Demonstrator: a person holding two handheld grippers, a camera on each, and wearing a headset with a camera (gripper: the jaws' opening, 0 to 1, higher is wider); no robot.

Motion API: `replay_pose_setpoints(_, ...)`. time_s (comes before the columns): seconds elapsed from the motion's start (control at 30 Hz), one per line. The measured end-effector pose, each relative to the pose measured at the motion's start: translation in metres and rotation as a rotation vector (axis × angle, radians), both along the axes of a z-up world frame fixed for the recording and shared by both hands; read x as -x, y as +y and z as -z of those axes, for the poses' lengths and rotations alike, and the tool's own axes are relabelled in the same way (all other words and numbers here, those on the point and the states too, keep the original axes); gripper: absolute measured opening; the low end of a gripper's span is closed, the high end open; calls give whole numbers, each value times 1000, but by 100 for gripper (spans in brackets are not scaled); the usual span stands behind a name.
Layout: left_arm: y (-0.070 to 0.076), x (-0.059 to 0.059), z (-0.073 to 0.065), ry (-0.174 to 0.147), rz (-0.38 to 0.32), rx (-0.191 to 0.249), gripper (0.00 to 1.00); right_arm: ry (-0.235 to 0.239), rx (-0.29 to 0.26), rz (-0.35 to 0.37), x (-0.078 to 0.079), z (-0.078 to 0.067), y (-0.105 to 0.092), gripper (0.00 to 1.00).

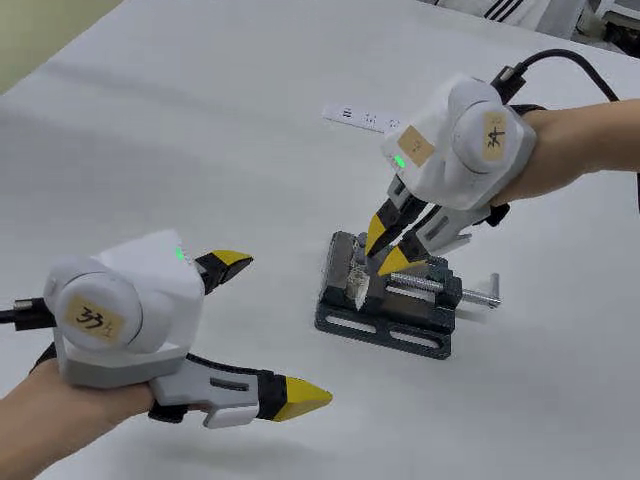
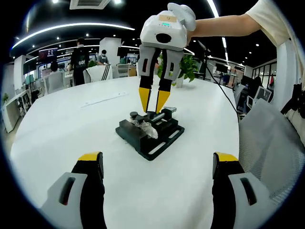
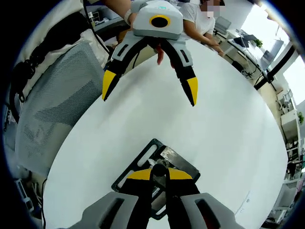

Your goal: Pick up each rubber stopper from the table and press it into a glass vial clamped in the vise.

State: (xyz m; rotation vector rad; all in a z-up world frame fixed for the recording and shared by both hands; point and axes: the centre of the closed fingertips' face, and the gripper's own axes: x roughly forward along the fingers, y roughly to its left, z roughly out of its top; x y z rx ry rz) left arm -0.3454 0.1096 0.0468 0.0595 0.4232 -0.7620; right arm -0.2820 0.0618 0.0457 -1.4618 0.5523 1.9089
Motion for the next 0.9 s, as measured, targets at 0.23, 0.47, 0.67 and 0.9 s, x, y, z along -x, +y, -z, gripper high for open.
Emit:
replay_pose_setpoints(0.23,0,1,2,9,-8,6,94,14,18,-24,0,6,3,4)
replay_pose_setpoints(0.47,0,2,4,21,-10,10,93,17,31,-29,-3,12,3,5)
replay_pose_setpoints(0.67,-1,2,7,29,-10,11,92,24,37,-21,-6,14,2,5)
replay_pose_setpoints(0.9,-2,4,9,40,-11,16,91,26,43,-27,-6,15,2,5)
